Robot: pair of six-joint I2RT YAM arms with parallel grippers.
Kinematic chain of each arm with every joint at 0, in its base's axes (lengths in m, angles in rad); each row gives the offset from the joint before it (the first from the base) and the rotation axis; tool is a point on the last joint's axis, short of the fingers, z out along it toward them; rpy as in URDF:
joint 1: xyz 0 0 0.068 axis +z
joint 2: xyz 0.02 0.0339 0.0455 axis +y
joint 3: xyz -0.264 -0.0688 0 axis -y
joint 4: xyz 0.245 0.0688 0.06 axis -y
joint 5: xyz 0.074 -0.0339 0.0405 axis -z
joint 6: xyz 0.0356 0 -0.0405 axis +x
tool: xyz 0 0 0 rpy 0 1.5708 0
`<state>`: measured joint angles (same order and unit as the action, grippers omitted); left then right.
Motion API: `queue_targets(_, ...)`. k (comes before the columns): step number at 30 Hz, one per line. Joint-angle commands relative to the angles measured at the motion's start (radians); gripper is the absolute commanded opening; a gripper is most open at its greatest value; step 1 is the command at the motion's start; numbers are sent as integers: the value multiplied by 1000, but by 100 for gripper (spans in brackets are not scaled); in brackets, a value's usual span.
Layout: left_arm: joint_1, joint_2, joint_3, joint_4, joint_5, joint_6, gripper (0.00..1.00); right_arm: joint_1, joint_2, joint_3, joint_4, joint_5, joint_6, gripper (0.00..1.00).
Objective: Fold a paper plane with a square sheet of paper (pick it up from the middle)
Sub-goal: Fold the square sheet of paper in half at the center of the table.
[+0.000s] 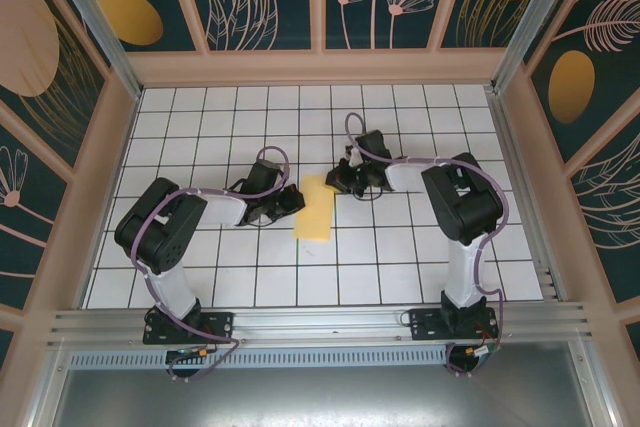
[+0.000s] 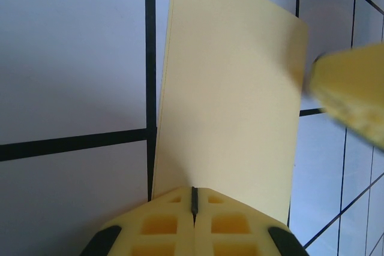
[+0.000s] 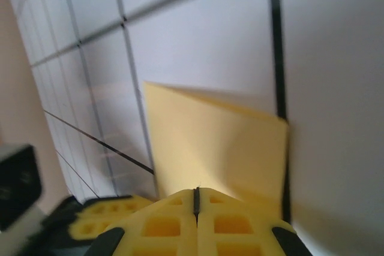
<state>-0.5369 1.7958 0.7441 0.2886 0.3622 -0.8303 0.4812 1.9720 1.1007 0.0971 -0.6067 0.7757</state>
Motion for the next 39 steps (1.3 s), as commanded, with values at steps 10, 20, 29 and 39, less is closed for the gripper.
queue_targets(10, -9, 49, -57, -163, -39, 14, 0, 22, 86, -19, 39, 19, 53, 0)
queue_targets(20, -8, 50, -54, -175, -48, 21, 0, -3, 47, 42, 20, 9, 39, 0)
queue_targets(29, -9, 42, -57, -179, -52, 21, 0, -28, 121, 79, -15, 11, 33, 0)
queue_targets(39, -8, 40, -55, -181, -53, 24, 0, -30, 108, 54, 18, -13, 56, 0)
